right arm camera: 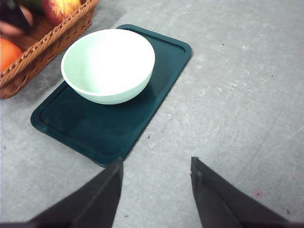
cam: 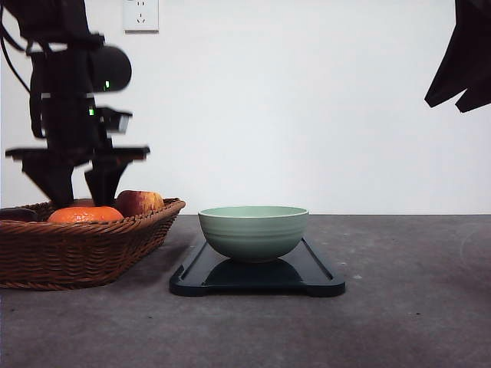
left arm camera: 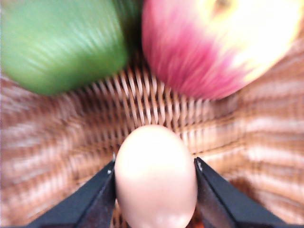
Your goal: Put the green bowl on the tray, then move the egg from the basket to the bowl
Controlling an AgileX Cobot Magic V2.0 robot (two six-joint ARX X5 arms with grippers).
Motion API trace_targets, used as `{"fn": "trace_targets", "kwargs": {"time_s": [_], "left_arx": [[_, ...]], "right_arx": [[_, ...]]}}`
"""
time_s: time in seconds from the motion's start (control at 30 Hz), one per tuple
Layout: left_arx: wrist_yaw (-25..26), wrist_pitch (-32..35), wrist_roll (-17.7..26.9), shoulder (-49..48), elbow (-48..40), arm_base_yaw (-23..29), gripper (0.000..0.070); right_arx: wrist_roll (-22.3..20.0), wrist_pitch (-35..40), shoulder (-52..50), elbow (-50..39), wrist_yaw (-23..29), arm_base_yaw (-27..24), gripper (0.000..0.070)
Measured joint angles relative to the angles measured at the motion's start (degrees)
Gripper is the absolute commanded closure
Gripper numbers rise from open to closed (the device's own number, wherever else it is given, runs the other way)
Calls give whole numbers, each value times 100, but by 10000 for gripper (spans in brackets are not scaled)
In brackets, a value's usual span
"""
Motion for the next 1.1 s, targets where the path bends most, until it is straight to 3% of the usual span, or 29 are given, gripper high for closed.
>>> {"fn": "trace_targets", "kwargs": {"time_s": [0.2,0.47,0.83,1.1], "left_arx": [[68,-34,-13,-669,35,-69,511],[1121,682,-152,-1134,35,-525,512],[1168,1898,-157,-868,35,-1493,512],[1164,2250,-154,-213,35,-1873,512]], "right_arx": [[0,0,0,0,1,0,423],[0,0,0,0,1,0,423],[0,0,0,0,1,0,423],[0,0,0,0,1,0,423]]}}
